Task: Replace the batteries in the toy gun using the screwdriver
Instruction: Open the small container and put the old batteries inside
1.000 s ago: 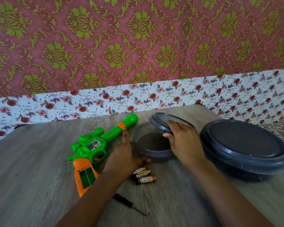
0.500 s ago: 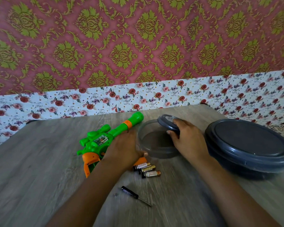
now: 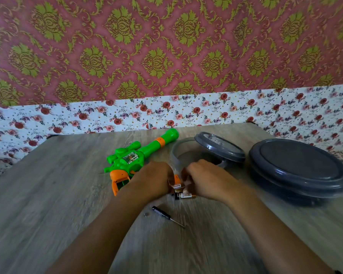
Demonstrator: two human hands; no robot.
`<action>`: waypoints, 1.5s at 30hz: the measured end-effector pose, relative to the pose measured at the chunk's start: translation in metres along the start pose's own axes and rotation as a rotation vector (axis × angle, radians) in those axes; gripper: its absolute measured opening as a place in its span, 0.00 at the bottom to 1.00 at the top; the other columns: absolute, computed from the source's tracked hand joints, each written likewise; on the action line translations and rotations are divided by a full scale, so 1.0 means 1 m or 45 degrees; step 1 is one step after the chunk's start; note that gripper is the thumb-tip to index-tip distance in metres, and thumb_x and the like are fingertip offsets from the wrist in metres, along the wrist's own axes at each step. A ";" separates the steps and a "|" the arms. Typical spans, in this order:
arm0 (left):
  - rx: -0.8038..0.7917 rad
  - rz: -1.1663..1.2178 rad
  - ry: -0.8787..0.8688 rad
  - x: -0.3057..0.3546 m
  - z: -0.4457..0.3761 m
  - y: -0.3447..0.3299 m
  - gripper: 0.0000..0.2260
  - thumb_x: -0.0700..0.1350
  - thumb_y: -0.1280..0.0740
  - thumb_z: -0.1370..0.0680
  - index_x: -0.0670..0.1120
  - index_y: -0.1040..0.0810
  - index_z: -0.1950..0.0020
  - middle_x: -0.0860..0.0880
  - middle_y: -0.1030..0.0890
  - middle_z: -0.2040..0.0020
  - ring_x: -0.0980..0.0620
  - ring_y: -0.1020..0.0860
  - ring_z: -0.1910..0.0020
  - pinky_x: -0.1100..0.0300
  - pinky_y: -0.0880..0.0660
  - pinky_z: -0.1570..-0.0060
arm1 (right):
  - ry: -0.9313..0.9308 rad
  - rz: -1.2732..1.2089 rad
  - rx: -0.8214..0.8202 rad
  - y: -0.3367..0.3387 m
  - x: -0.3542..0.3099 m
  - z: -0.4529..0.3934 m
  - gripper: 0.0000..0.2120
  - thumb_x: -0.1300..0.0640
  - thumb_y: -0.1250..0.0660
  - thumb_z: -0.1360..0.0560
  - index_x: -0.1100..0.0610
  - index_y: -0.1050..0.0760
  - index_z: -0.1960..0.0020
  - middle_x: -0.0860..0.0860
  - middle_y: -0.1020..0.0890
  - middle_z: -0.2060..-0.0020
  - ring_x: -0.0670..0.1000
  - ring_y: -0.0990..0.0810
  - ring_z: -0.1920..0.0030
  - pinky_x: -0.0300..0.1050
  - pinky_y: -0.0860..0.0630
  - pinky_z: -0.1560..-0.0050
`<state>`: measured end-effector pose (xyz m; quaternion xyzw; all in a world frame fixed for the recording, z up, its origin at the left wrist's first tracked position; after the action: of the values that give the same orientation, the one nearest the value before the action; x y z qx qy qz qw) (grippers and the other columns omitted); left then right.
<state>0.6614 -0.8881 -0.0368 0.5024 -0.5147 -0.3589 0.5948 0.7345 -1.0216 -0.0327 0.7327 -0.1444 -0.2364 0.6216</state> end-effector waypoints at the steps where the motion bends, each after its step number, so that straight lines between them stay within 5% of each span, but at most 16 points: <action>1: 0.001 -0.016 0.005 0.000 0.000 -0.002 0.12 0.47 0.29 0.29 0.48 0.18 0.47 0.46 0.18 0.50 0.46 0.20 0.49 0.54 0.24 0.50 | 0.000 0.010 -0.016 -0.002 0.000 0.000 0.06 0.55 0.32 0.28 0.54 0.22 0.53 0.55 0.20 0.58 0.56 0.20 0.58 0.44 0.31 0.63; 12: 0.029 -0.093 -0.010 0.004 0.005 -0.003 0.10 0.49 0.29 0.29 0.52 0.19 0.48 0.48 0.19 0.48 0.46 0.21 0.48 0.53 0.24 0.50 | 0.011 0.049 -0.121 -0.001 -0.005 0.000 0.12 0.51 0.28 0.31 0.53 0.23 0.50 0.52 0.25 0.61 0.53 0.22 0.57 0.43 0.32 0.62; 22: 0.041 -0.118 -0.036 0.003 0.005 -0.006 0.11 0.49 0.26 0.32 0.53 0.21 0.51 0.50 0.20 0.48 0.49 0.22 0.48 0.58 0.29 0.56 | -0.088 0.004 -0.346 0.002 -0.004 0.007 0.20 0.48 0.25 0.35 0.56 0.23 0.47 0.53 0.19 0.51 0.53 0.20 0.51 0.43 0.29 0.58; 27: 0.001 -0.158 -0.051 0.003 0.004 -0.010 0.17 0.54 0.26 0.32 0.52 0.22 0.46 0.49 0.20 0.48 0.48 0.22 0.48 0.56 0.28 0.55 | -0.104 -0.007 -0.366 0.005 -0.006 0.010 0.19 0.51 0.26 0.33 0.58 0.24 0.46 0.51 0.21 0.57 0.50 0.24 0.59 0.40 0.34 0.63; 30: -0.002 -0.171 -0.076 0.004 0.003 -0.010 0.16 0.55 0.27 0.30 0.50 0.21 0.46 0.49 0.20 0.49 0.48 0.22 0.49 0.55 0.27 0.55 | -0.117 -0.033 -0.303 0.008 -0.007 0.009 0.16 0.54 0.27 0.31 0.58 0.25 0.47 0.46 0.30 0.66 0.45 0.30 0.66 0.39 0.37 0.69; 36: 0.015 -0.001 -0.036 -0.003 0.000 -0.007 0.18 0.51 0.27 0.30 0.52 0.24 0.42 0.51 0.20 0.46 0.51 0.22 0.47 0.57 0.25 0.51 | -0.082 0.001 -0.258 0.012 -0.003 0.011 0.10 0.55 0.28 0.30 0.57 0.24 0.51 0.51 0.26 0.61 0.49 0.28 0.62 0.41 0.34 0.65; 40: -0.011 0.330 -0.040 -0.008 -0.001 0.009 0.11 0.44 0.27 0.30 0.50 0.22 0.48 0.52 0.18 0.57 0.61 0.23 0.63 0.68 0.29 0.62 | -0.071 -0.088 -0.067 0.027 0.011 0.007 0.08 0.51 0.28 0.31 0.50 0.24 0.65 0.49 0.24 0.68 0.50 0.25 0.63 0.45 0.30 0.66; 45: 0.335 0.627 0.076 0.005 -0.019 0.015 0.09 0.42 0.28 0.28 0.47 0.22 0.49 0.46 0.17 0.60 0.53 0.21 0.61 0.67 0.29 0.64 | -0.223 0.006 0.331 0.035 0.030 0.006 0.06 0.54 0.36 0.25 0.53 0.21 0.52 0.52 0.19 0.53 0.53 0.21 0.51 0.48 0.27 0.54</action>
<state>0.6795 -0.8846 -0.0209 0.4455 -0.6458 -0.1185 0.6087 0.7594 -1.0480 -0.0040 0.7834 -0.2290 -0.2772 0.5070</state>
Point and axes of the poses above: each hand's wrist, its own z-axis away from the middle knuckle, its own y-axis out of the back of the hand, x = y × z, the point moved 1 cm from there along -z, towards the middle knuckle
